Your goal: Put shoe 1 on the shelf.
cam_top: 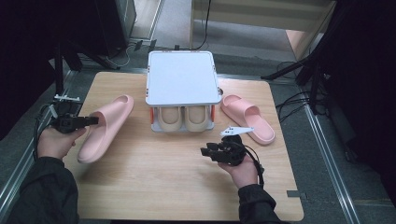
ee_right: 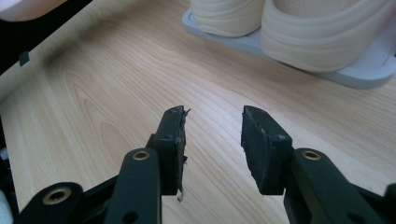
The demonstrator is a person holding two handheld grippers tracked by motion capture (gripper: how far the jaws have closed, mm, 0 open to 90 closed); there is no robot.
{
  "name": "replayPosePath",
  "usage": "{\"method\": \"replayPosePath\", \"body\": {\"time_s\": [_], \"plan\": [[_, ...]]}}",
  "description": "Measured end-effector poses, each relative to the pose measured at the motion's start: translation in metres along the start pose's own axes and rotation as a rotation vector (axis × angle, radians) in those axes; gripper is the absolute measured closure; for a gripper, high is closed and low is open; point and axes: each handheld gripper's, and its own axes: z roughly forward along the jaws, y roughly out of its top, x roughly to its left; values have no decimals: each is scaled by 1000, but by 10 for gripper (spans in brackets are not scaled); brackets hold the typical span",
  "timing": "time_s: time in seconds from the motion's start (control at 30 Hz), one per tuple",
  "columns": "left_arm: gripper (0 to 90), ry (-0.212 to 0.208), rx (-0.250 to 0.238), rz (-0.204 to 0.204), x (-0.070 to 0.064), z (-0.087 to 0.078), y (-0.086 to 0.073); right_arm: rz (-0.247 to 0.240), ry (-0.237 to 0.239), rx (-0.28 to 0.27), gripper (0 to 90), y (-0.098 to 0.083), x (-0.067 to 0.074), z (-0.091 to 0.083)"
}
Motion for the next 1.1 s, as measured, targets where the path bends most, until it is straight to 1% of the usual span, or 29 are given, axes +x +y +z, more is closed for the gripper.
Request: {"method": "replayPosePath", "body": {"time_s": [0.13,0.23,0.33,0.47,0.57,0.63,0.73,0.87,0.93,1.07,1.1], "plan": [[825,-31,4,21,-12,-8,-10,-13,15,8,610,6,2,5],[824,-46,0,46,-25,-14,-17,-25,23,15,610,9,4,9],[824,-64,6,74,-38,-17,-24,-31,34,20,610,13,5,12],[822,-91,11,107,-56,-17,-33,-43,43,22,610,17,7,15],[822,-116,23,126,-66,-15,-36,-48,50,25,610,19,8,17],[821,-120,32,148,-74,-11,-38,-56,52,26,610,20,9,19],[820,-126,43,192,-87,-4,-39,-60,55,28,610,22,9,20],[820,-149,52,216,-100,6,-39,-60,53,31,610,22,9,21],[819,-163,62,239,-107,12,-39,-62,51,31,610,22,9,20],[814,-188,101,281,-122,26,-39,-55,48,26,610,21,9,19],[813,-185,108,294,-126,30,-39,-56,45,27,610,21,8,18]]}}
